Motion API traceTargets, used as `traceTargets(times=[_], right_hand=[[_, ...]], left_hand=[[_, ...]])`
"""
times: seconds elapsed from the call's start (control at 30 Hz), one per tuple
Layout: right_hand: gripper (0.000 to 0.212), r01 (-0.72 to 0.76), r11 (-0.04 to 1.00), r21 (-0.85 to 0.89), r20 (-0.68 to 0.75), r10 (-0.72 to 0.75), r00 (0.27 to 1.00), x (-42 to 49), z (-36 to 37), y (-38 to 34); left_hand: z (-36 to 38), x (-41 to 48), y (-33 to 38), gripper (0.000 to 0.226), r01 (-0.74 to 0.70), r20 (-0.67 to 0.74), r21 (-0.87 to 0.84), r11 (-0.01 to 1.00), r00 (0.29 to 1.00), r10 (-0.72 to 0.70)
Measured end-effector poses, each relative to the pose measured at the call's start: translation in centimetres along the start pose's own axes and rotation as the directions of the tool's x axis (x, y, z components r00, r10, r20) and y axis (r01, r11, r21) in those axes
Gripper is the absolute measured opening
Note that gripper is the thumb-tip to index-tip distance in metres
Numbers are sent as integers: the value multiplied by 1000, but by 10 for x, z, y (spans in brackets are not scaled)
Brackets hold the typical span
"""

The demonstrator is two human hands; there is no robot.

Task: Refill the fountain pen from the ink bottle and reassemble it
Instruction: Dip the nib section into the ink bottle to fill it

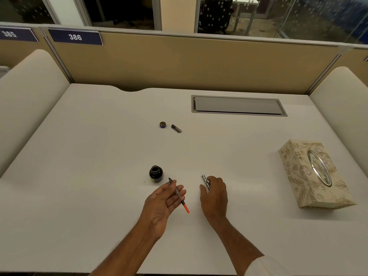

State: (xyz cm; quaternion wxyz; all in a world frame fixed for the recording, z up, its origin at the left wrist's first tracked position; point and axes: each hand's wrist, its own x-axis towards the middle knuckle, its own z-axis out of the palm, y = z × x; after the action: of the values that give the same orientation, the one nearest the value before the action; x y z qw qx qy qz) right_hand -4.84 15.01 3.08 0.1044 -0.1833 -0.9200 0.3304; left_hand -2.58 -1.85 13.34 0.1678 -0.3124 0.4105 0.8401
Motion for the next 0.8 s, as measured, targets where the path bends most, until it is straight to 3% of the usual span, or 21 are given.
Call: traceTargets(times=[0.63,0.8], right_hand=[[36,-22,998,62,60,18,998,3,-15,6],[25,-80,961,265,17,78,997,-6,-35,-17]], left_hand=[[-1,4,-2,23,10,-7,-20,1000,1000,-10],[-2,7,0,25,19,-25,-56,998,999,-20]])
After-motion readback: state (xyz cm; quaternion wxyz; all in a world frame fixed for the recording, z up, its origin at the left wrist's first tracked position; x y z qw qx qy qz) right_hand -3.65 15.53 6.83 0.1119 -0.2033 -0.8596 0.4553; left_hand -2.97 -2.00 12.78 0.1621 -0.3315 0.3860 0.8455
